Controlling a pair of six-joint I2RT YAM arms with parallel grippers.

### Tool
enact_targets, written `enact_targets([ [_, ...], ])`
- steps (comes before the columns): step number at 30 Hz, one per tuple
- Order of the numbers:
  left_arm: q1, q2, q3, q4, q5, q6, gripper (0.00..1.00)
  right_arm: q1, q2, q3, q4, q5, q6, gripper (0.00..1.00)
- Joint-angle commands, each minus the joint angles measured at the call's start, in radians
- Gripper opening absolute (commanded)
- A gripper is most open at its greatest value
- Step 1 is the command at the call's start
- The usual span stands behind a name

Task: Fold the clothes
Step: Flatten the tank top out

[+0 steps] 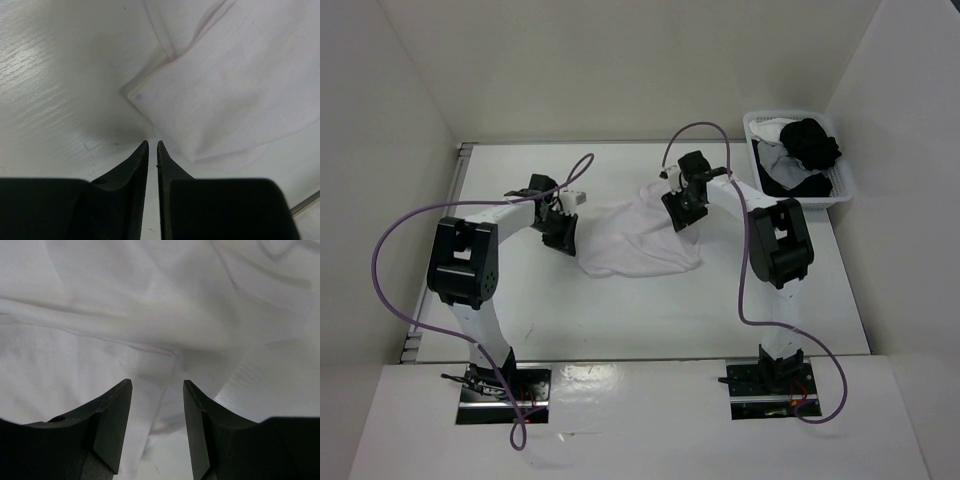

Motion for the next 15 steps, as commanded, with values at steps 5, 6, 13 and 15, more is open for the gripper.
enact_targets([
  [5, 0.007, -0.006, 0.014, 0.012, 0.035, -0.016, 0.18, 0.023, 0.045, 0.046, 0.013, -0.003, -0.003, 0.51],
  [6, 0.007, -0.006, 0.014, 0.012, 0.035, -0.016, 0.18, 0.023, 0.045, 0.046, 0.013, -0.003, -0.003, 0.51],
  [13, 0.007, -0.016, 0.014, 0.012, 0.035, -0.016, 0.18, 0.023, 0.088, 0.057, 0.022, 0.017, -0.003, 0.42],
  [15, 0.007, -0.016, 0.014, 0.012, 0.035, -0.016, 0.18, 0.023, 0.088, 0.067, 0.023, 0.017, -0.003, 0.36],
])
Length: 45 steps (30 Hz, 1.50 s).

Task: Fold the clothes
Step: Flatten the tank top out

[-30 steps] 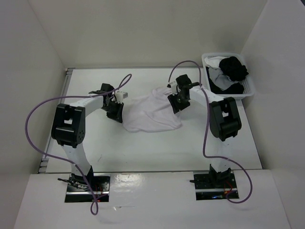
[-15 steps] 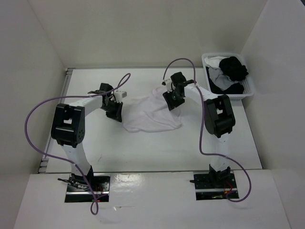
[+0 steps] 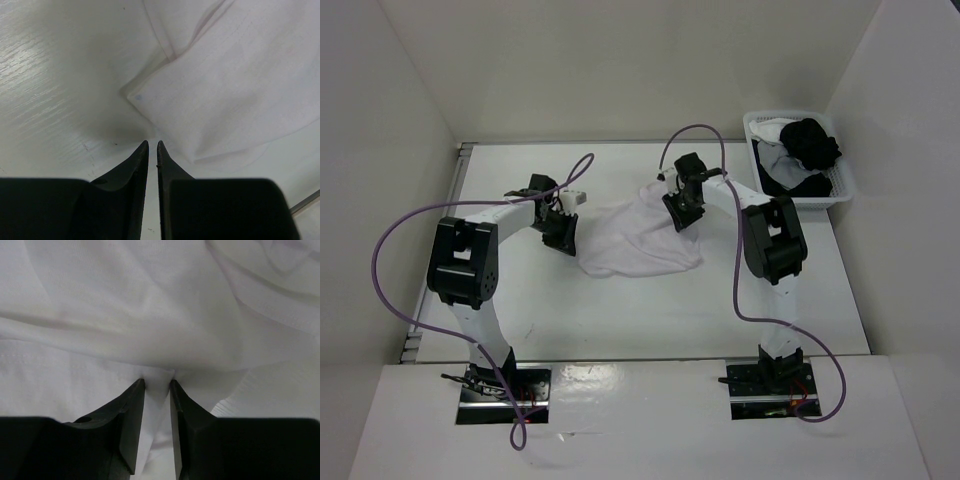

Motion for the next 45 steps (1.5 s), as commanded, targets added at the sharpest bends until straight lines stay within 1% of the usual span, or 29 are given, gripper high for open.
enact_targets([
  [1, 0.006, -0.016, 0.014, 0.011, 0.032, -0.016, 0.18, 0.012, 0.031, 0.034, 0.017, 0.004, -0.001, 0.34],
  [2, 0.015, -0.016, 0.014, 0.011, 0.032, -0.016, 0.18, 0.012, 0.031, 0.034, 0.008, 0.004, -0.001, 0.29],
  [5, 0.015, -0.016, 0.014, 0.011, 0.041, -0.016, 0.18, 0.012, -0.001, 0.034, 0.008, 0.004, -0.001, 0.24],
  [6, 0.015, -0.016, 0.014, 0.011, 0.041, -0.016, 0.18, 0.012, -0.021, 0.025, 0.008, 0.004, -0.001, 0.2],
  [11, 0.015, -0.007, 0.014, 0.011, 0.05, -0.016, 0.18, 0.012, -0.062, -0.004, 0.008, 0.013, -0.001, 0.2],
  [12, 0.015, -0.007, 0.014, 0.011, 0.05, -0.016, 0.18, 0.012, -0.076, -0.004, 0.008, 0.013, -0.001, 0.18],
  [18, 0.015, 0.023, 0.033, 0.011, 0.084, -0.016, 0.28, 0.012, -0.085, -0.015, 0.008, 0.013, -0.001, 0.17],
  [20, 0.015, 0.033, 0.053, 0.02, 0.084, -0.016, 0.28, 0.012, -0.085, -0.015, 0.008, 0.013, -0.001, 0.17],
  [23, 0.015, 0.045, 0.063, 0.03, 0.084, -0.027, 0.31, 0.012, -0.085, -0.015, 0.008, 0.013, -0.001, 0.17],
  [31, 0.015, 0.128, 0.106, 0.048, 0.075, -0.045, 0.31, 0.012, -0.085, -0.024, 0.008, 0.013, -0.01, 0.16],
  [36, 0.015, 0.139, 0.116, 0.057, 0.043, -0.045, 0.31, 0.012, -0.085, -0.024, 0.008, 0.004, -0.01, 0.15],
  [39, 0.015, 0.139, 0.116, 0.057, 0.042, -0.045, 0.31, 0.012, -0.085, -0.024, 0.008, 0.004, -0.01, 0.12],
  [42, 0.015, 0.139, 0.116, 0.057, 0.053, -0.045, 0.24, 0.012, -0.094, -0.024, 0.008, 0.004, -0.01, 0.11],
  [43, 0.015, 0.139, 0.116, 0.057, 0.053, -0.036, 0.18, 0.012, -0.094, -0.024, 0.008, 0.004, -0.01, 0.1],
  [45, 0.015, 0.139, 0.116, 0.048, 0.053, -0.036, 0.1, 0.012, -0.094, -0.024, 0.008, 0.004, -0.01, 0.06],
])
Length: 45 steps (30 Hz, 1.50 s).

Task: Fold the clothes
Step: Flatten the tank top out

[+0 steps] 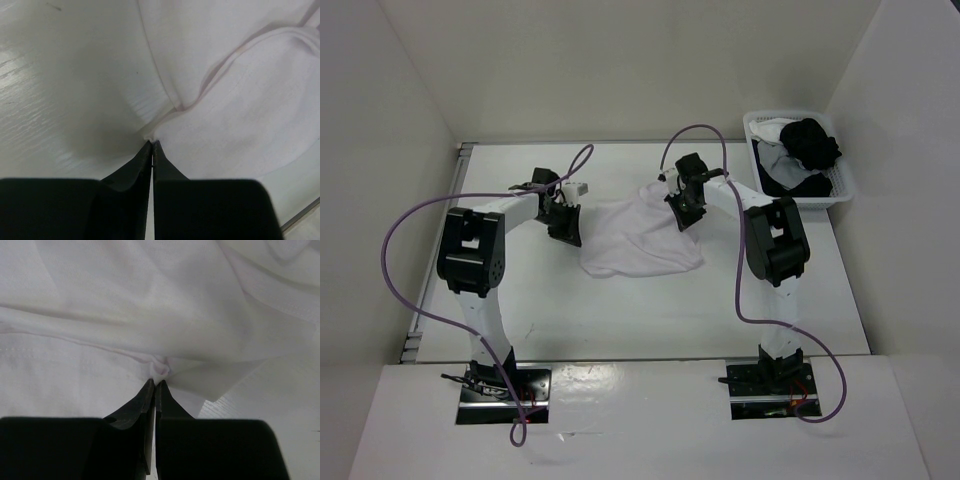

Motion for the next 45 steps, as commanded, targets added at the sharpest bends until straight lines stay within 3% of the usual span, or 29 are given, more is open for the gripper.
enact_targets([
  [1, 0.006, 0.026, 0.013, -0.009, -0.003, 0.013, 0.04, 0.012, -0.071, -0.006, 0.008, -0.002, -0.008, 0.05],
  [3, 0.006, 0.026, 0.013, -0.009, -0.003, 0.013, 0.0, 0.012, -0.08, -0.006, 0.008, -0.002, -0.008, 0.0],
  [9, 0.006, -0.04, 0.022, -0.03, -0.012, 0.023, 0.0, 0.012, -0.114, -0.006, -0.012, -0.002, -0.008, 0.0],
  [18, 0.006, -0.227, 0.134, -0.099, 0.01, 0.041, 0.0, 0.012, -0.291, 0.105, -0.078, 0.031, -0.027, 0.0],
  [36, 0.052, -0.52, 0.358, -0.201, -0.018, 0.059, 0.0, 0.012, -0.662, 0.131, 0.017, 0.238, -0.079, 0.0],
  [41, 0.095, -0.54, 0.382, -0.222, 0.002, 0.059, 0.0, 0.012, -0.681, 0.129, -0.001, 0.272, -0.088, 0.0],
  [45, 0.104, -0.549, 0.382, -0.222, 0.011, 0.059, 0.0, 0.012, -0.692, 0.148, -0.001, 0.251, -0.068, 0.07],
])
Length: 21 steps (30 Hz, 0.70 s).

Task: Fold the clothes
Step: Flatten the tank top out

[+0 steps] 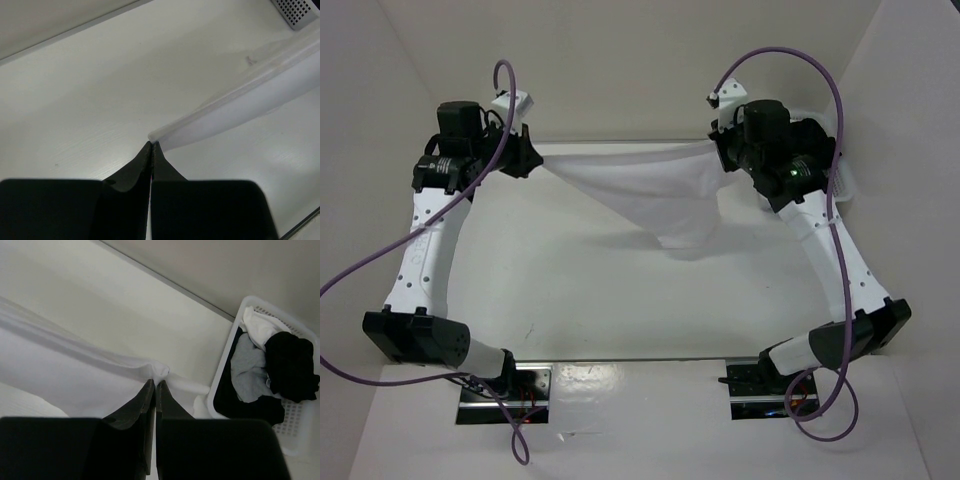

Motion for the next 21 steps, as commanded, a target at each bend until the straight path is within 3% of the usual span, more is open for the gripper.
enact_targets([
  [1, 0.007, -0.003, 0.018, -0.018, 0.019, 0.023, 0.0, 0.007, -0.006, 0.039, 0.027, 0.007, 0.003, 0.07],
  [4, 0.007, -0.003, 0.018, -0.018, 0.028, 0.023, 0.0, 0.016, 0.032, 0.039, 0.003, -0.018, 0.003, 0.08],
  [8, 0.007, -0.003, -0.002, -0.018, 0.037, 0.023, 0.0, 0.016, 0.055, 0.018, 0.003, -0.078, 0.026, 0.26],
  [11, 0.007, -0.003, -0.002, -0.018, 0.037, 0.032, 0.0, 0.025, 0.069, 0.005, 0.013, -0.124, 0.035, 0.2],
  [13, 0.007, 0.006, -0.012, -0.018, 0.037, 0.032, 0.0, 0.025, 0.094, 0.014, -0.001, -0.138, 0.035, 0.0],
  [21, 0.007, 0.006, -0.012, -0.018, 0.037, 0.051, 0.0, 0.025, 0.104, 0.018, -0.013, -0.175, 0.035, 0.03],
])
